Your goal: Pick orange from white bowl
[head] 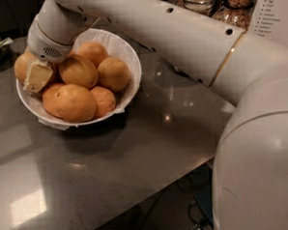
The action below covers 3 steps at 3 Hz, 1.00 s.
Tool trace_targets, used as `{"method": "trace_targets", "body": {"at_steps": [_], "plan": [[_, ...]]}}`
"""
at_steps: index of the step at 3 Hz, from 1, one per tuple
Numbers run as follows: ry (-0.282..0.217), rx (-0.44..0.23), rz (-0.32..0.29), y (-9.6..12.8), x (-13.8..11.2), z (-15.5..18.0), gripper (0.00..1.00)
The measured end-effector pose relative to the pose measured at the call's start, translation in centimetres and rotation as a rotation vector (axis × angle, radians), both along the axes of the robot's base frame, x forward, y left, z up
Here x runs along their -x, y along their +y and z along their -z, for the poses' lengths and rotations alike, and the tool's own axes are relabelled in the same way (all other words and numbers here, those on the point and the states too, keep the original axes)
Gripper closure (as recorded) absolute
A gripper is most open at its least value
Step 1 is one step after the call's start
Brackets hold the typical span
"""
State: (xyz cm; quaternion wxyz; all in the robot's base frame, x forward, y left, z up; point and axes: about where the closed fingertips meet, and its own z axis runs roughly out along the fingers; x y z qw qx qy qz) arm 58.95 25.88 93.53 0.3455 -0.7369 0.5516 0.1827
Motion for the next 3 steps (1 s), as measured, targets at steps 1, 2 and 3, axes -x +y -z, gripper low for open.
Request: {"method": "trace_targets", "body": {"at_steps": [1,2,3], "plan": [[-0.030,-0.006,0.005,-0.6,0.6,-0.9,1.00],[-0.088,-0.025,0.019,-1.8,1.5,-3.1,1.00],[-0.129,-0.051,0.030,-3.0,2.2,-4.8,1.00]]}}
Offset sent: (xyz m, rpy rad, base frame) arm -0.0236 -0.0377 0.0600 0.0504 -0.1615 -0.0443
